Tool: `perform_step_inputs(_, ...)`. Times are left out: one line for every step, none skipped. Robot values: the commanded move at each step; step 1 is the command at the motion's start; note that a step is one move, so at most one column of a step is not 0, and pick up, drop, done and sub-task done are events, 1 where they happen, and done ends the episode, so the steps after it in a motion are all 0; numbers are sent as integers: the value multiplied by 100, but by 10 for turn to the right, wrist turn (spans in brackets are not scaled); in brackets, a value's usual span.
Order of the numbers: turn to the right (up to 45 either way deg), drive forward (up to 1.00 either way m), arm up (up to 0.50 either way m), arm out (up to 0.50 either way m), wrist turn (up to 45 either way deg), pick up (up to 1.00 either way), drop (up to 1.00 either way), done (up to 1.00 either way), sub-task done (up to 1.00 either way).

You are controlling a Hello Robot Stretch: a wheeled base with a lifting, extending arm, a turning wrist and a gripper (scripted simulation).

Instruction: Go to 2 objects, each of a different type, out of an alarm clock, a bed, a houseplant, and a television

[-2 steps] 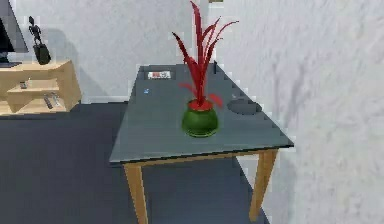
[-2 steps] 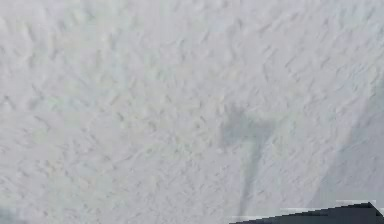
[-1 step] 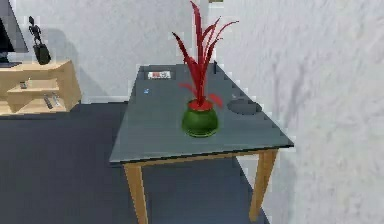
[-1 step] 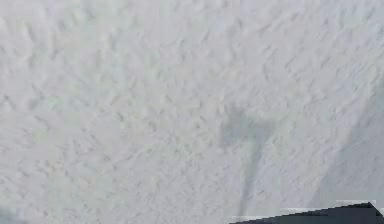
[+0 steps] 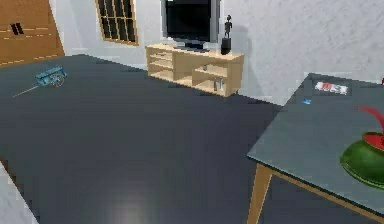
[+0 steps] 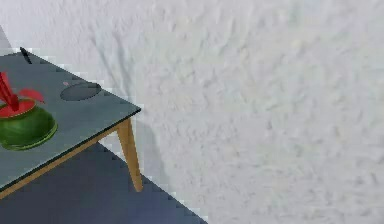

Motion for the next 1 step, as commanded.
perform_step_inputs(-60,0,0,0,0,0,0,0,0)
